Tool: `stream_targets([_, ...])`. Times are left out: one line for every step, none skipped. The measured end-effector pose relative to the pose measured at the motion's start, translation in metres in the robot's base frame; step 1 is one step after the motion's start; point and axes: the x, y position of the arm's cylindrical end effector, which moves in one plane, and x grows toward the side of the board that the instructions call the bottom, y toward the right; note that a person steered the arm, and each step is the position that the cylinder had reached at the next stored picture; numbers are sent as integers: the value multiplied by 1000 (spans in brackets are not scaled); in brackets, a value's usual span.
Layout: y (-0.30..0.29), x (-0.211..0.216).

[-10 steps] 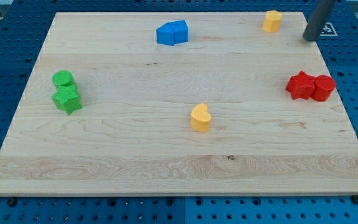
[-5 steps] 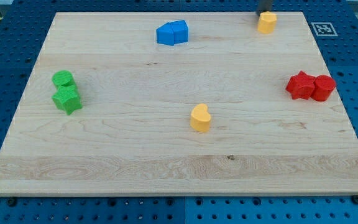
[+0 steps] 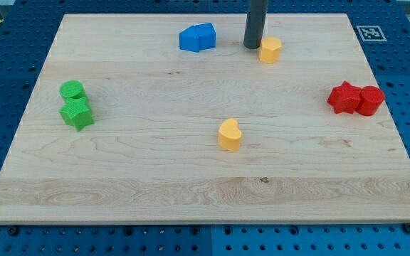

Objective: Push the yellow hexagon diagonally left above yellow heart

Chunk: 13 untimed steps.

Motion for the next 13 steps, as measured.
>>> stream_targets([32,-27])
stream_targets([68,-18])
stream_targets([42,29])
stream_targets([-43,66])
stream_targets([-44,55])
stream_targets([-34,19])
stream_targets([-65,28])
stream_targets([-83,62])
stream_targets([-78,109])
stream_targets([-76,132])
stream_targets([-80,104])
stream_targets([-105,98])
stream_targets([-122,132])
